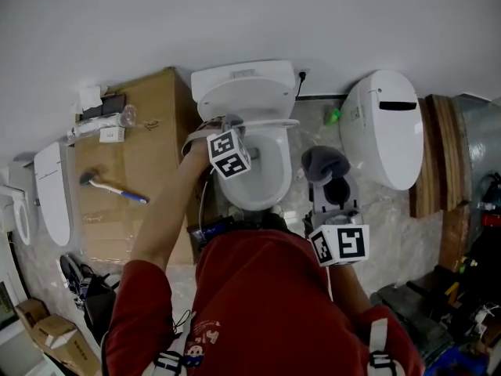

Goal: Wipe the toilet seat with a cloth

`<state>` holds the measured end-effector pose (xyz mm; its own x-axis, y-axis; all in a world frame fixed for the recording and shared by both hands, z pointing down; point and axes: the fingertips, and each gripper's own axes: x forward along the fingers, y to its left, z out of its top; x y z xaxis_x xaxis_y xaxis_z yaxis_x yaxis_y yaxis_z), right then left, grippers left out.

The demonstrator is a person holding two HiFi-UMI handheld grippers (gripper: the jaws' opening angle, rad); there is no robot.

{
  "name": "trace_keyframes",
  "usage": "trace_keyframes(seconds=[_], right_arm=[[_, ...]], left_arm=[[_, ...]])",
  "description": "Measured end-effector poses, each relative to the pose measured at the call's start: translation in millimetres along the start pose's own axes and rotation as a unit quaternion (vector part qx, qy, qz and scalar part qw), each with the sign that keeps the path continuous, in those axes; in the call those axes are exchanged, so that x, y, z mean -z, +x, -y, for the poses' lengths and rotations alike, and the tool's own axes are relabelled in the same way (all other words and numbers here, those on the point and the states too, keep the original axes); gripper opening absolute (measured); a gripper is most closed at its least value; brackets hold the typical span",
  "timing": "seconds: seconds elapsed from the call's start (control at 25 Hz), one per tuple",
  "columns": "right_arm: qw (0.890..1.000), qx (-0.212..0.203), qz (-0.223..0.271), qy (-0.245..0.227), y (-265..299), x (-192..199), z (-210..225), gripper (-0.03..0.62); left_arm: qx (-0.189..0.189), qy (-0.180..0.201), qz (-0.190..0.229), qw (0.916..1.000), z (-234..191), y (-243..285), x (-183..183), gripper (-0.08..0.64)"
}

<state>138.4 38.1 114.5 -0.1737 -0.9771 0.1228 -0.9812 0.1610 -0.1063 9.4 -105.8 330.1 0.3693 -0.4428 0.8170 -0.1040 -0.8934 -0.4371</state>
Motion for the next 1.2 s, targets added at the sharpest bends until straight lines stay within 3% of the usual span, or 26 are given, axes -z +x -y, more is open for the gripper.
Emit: trace_keyframes(seconds=[0.2,0.44,0.64,0.84,1.2], right_arm=[[1.0,-0.023,-0.001,-0.009,2,4,-8,0.075],[0.999,-0.035,-0.012,-0.004,-3,14,-13,0.075],[0.999,-0.046,-0.025,-0.003,-5,24,-18,0.075],[0.998,-0.046,-0.039,-0.003,-11,33,-18,0.075],[0.996,-0.035,-0.081,0.004,-15,82,-2,0.075]], left_arm=[[0.046,0.01,-0.018,0.9987,28,-3,3,0.05],[0.154,0.008,-0.019,0.9878,91,-10,8,0.069],[0.253,-0.013,-0.039,0.9667,155,-10,21,0.104],[0.321,-0.028,-0.058,0.945,205,-4,30,0.138],[0.38,-0.019,-0.095,0.92,274,20,54,0.173]])
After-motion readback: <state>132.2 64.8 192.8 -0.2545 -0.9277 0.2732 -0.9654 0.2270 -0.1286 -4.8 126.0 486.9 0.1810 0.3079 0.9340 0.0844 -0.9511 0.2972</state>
